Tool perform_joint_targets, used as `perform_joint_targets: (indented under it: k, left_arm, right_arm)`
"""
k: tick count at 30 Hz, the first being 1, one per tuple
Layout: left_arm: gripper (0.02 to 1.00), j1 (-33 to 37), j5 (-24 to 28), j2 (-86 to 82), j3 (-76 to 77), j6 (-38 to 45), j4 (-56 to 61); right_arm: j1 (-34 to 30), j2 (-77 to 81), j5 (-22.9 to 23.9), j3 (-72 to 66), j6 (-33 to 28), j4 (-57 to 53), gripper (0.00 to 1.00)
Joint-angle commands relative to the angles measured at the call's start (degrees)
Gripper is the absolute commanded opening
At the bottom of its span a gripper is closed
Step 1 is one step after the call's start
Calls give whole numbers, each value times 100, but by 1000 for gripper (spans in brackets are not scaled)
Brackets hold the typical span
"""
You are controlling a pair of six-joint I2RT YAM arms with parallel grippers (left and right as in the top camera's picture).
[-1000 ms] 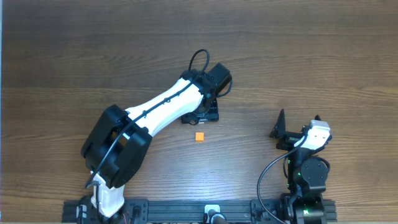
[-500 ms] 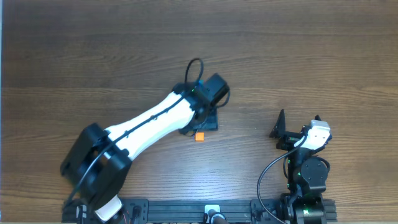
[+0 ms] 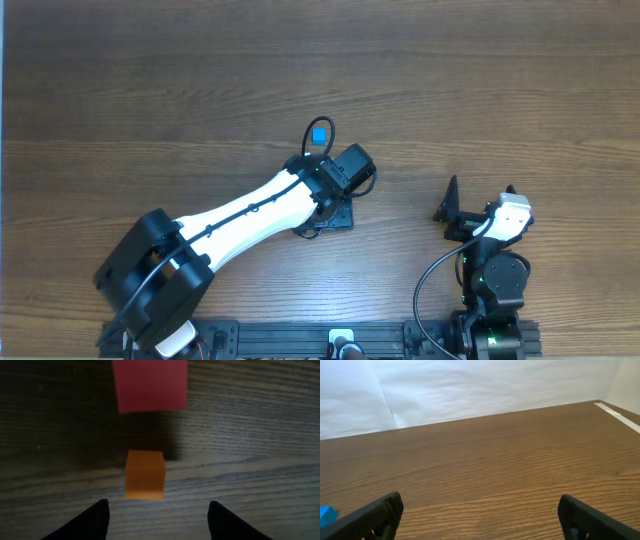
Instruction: Stack Cubes
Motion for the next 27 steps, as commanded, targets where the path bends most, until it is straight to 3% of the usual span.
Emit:
perform_joint_targets:
  k: [1, 27]
  left_arm:
    - [643, 15, -70, 275, -37, -83, 101]
    - [588, 20, -199, 555, -295, -37, 501]
  right_arm:
    - [-33, -46, 76, -31, -31, -7, 991]
    - [-33, -46, 76, -31, -31, -7, 991]
